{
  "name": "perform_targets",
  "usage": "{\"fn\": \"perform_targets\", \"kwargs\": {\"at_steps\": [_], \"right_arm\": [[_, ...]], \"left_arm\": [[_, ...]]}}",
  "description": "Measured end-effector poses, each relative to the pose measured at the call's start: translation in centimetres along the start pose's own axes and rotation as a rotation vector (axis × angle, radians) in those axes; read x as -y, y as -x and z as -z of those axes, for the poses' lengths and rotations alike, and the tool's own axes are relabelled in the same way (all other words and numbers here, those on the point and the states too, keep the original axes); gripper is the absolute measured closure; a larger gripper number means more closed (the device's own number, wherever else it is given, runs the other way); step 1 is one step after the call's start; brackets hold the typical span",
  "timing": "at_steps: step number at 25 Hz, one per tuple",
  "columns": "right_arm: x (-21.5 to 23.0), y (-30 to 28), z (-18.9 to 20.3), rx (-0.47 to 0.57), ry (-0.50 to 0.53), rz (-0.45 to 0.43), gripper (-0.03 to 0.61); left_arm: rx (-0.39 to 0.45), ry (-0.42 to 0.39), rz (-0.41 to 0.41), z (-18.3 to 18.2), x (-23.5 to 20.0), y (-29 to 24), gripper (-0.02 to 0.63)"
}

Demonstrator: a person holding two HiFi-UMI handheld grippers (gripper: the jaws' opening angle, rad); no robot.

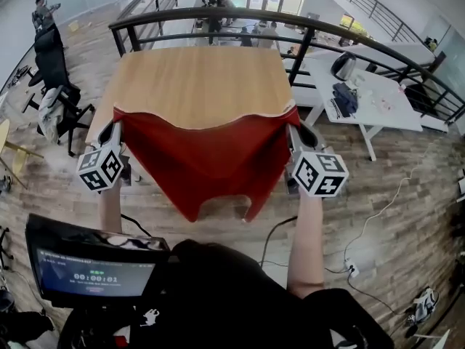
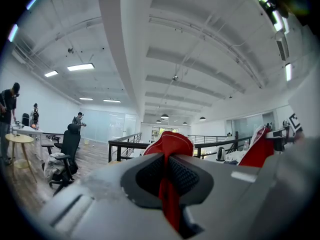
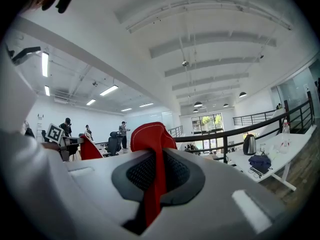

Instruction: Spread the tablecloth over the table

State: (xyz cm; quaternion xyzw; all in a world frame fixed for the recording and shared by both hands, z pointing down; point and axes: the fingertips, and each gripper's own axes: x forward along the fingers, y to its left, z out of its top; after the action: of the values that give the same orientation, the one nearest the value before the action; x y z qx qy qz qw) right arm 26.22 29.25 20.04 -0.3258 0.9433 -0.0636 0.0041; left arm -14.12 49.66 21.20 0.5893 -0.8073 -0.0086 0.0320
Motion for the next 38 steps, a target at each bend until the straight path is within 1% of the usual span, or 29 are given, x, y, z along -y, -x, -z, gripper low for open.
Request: {"fn": "perform_targets", "kwargs": {"at_steps": [3, 6, 10, 13, 16, 19, 21, 27, 30, 33, 38], "right_arm": [[1.9, 1.7, 0.4, 0.009, -0.014, -0.02, 0.561], [2.8, 2.2, 0.6, 0.011, -0.022, -0.033, 0.561], [2.9, -0.6, 0.7, 0.006, -0.033, -0.045, 0.561], [2.6, -2.5, 0.4, -0.005, -0.021, -0.058, 0.561], [2.9, -2.9, -0.2, -0.004, -0.01, -0.059, 0.561], [3.3, -2.2, -0.7, 0.0, 0.0, -0.052, 0.561], [3.4, -2.5, -1.1, 0.008, 0.001, -0.044, 0.561], [3.4, -11.7, -1.2, -0.019, 0.012, 0.001, 0.561], [3.6, -15.3, -2.1, -0.022, 0.028, 0.034, 0.561], [4.2, -18.4, -3.2, -0.012, 0.041, 0.081, 0.561], [4.5, -23.3, -4.6, 0.012, 0.048, 0.139, 0.561]], "left_arm": [[0.009, -0.004, -0.024, 0.1, 1.9, 1.1, 0.6], [0.014, -0.006, -0.046, -0.4, 2.2, 1.6, 0.6], [0.01, -0.041, -0.044, -1.1, 0.5, -1.0, 0.6], [0.023, -0.047, -0.037, -2.0, 0.0, -3.0, 0.6], [0.036, -0.037, -0.032, -2.5, 0.4, -3.8, 0.6], [0.033, -0.032, -0.028, -2.3, 0.8, -3.3, 0.6], [0.033, -0.034, -0.025, -2.5, 0.2, -3.7, 0.6], [0.0, -0.06, 0.0, -2.4, -6.0, -11.3, 0.6], [0.006, -0.06, 0.01, -3.5, -8.7, -14.4, 0.6], [0.013, -0.062, 0.034, -4.3, -10.7, -17.8, 0.6], [0.004, -0.057, 0.076, -4.2, -13.4, -23.5, 0.6]]}}
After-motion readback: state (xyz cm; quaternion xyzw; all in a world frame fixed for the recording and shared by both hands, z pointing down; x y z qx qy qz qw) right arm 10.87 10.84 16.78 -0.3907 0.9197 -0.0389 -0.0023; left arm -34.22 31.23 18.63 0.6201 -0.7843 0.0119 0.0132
